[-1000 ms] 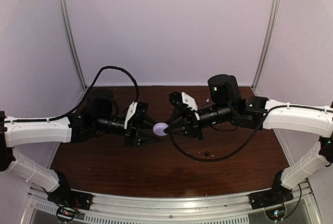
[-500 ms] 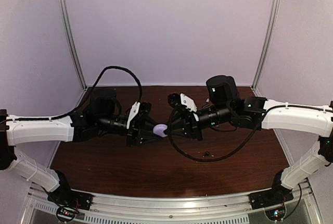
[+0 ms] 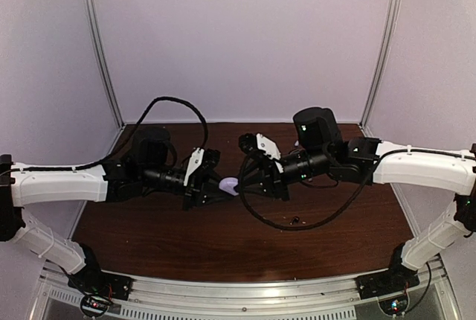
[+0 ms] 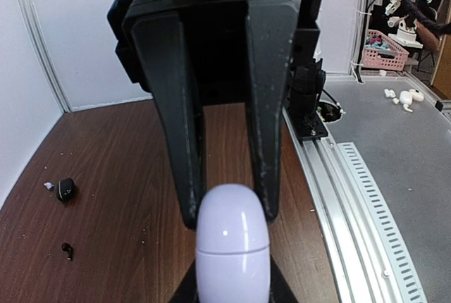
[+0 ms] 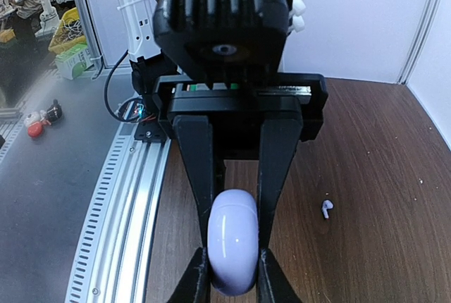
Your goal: Insert the wireless bluetooth earbuds into the charging case
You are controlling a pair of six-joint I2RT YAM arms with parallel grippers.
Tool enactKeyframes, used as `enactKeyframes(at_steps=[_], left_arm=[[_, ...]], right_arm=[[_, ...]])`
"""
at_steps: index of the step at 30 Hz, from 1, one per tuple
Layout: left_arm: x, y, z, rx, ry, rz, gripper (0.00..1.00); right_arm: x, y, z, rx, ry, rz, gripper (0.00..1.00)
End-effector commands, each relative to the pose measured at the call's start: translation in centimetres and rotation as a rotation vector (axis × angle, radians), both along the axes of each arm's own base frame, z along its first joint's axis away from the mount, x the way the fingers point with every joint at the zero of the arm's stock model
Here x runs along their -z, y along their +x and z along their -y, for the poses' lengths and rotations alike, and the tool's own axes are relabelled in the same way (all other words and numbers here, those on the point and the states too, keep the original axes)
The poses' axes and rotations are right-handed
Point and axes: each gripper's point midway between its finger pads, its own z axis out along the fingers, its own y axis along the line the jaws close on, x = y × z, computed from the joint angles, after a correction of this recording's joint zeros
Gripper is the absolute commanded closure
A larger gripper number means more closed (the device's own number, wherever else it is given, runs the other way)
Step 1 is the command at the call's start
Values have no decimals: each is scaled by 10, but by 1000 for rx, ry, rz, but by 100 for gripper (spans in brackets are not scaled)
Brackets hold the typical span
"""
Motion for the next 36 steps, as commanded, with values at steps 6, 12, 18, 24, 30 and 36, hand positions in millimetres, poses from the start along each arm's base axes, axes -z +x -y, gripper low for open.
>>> enactKeyframes(at_steps=[6,12,18,24,30,36], left_arm=[[-17,-5,3,25,-56,57,92],[-25,-8,0,29,-88,84,94],[-29,-14,-5,47,-112,119,97],[-32,-19,-6,73,-127,133,98],[-34,-20,-7,72,-134,134,100],[-35,-20,-8,66,-143,138,100]], right_arm=[[-15,2,-3,3,32,4,75],[-18,5,-1,25,48,5,62],[-25,15,1,64,71,-5,60],[-32,31,6,130,97,-21,60],[-33,42,11,174,108,-29,59],[-35,48,12,197,116,-32,57]])
